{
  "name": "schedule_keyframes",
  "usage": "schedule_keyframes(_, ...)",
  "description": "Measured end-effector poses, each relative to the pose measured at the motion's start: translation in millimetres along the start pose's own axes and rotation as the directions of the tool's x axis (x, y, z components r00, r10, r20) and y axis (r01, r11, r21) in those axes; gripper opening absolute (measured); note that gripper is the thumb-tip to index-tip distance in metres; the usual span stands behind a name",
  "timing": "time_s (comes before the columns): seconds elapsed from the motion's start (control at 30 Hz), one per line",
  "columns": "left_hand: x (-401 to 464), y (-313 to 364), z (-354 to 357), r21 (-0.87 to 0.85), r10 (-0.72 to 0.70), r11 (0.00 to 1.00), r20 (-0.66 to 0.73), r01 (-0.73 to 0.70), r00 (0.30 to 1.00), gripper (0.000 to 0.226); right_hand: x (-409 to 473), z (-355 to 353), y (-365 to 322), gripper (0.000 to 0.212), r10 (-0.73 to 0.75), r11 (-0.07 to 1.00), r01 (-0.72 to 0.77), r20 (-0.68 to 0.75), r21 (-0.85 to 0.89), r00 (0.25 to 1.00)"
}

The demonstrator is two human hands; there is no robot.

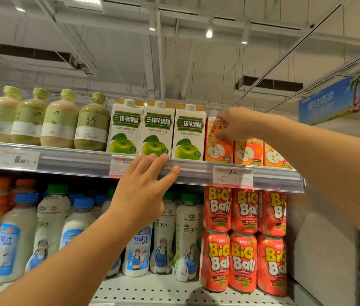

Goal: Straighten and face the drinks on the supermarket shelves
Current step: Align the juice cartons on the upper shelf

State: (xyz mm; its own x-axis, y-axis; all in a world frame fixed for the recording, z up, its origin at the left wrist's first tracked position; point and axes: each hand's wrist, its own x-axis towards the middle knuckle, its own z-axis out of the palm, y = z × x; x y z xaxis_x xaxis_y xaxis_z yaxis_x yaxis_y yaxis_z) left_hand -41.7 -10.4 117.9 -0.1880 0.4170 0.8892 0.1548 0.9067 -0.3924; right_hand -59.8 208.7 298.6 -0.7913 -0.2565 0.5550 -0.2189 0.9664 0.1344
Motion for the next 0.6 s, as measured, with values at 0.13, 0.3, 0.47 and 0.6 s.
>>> schedule_keyframes(0.13,-0.2,-1.0,-2.0,-0.009,0.003,1.0,0.053,-0.003,0.999,0.075,-23.0,15.1,-7.4,0.061,-0.113,0.993,0.116,-0.298,-0.01,0.948)
schedule_keyframes(0.3,0.7,-0.1,-9.5,0.03,0.014,0.999,0.136,-0.018,0.991,0.078,-101.1,89.3,-46.3,0.051,-0.356,0.879,0.463,-0.49,0.113,0.796)
schedule_keyframes(0.47,-10.8,-17.5,-22.7,0.101,0.009,0.994,0.262,-0.037,0.965,0.086,-122.7,142.2,-60.5,0.062,-0.341,0.93,0.366,-0.36,0.003,0.868)
schedule_keyframes(0.6,-42.9,-54.7,-40.0,0.117,-0.118,0.989,0.296,0.087,0.948,0.088,-121.6,154.2,-68.7,0.074,-0.302,0.95,0.311,-0.353,-0.032,0.886)
